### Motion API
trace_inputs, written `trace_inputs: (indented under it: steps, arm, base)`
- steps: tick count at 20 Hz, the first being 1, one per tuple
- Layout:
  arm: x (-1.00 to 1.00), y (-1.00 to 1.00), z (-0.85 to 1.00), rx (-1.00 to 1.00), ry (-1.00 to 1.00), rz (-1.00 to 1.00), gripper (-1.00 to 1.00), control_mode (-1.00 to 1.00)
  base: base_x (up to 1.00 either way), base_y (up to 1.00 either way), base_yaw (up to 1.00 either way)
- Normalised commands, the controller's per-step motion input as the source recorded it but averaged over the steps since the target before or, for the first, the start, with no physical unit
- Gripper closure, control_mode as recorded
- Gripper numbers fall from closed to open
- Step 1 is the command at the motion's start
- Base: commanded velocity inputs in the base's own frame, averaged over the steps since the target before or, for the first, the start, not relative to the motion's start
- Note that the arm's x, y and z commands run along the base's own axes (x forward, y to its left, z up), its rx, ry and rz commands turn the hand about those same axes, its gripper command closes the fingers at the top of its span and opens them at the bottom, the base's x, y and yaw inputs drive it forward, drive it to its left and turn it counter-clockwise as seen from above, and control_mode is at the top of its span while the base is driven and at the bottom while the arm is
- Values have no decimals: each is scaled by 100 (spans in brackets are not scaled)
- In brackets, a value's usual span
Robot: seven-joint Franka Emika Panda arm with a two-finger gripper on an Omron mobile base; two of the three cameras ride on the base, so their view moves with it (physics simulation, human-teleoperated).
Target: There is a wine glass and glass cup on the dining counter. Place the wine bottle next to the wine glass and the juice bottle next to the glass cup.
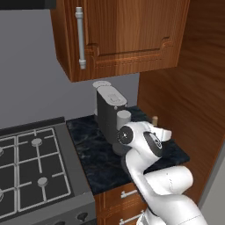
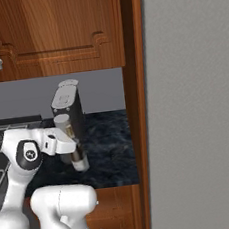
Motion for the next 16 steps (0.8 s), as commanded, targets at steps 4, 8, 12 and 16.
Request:
trace_inputs:
  steps: [4, 8, 12, 16]
  arm:
    - [-27, 26, 29, 0, -2, -14, 100, -100]
    - [-25, 26, 27, 0, 0, -13, 100, -100]
    - [-26, 25, 23, 0, 1, -13, 100, -100]
    - [-27, 22, 19, 0, 0, -10, 100, -100]
  base:
    - [0, 0, 0]
    - [0, 0, 0]
    - [0, 0, 0]
    - [0, 0, 0]
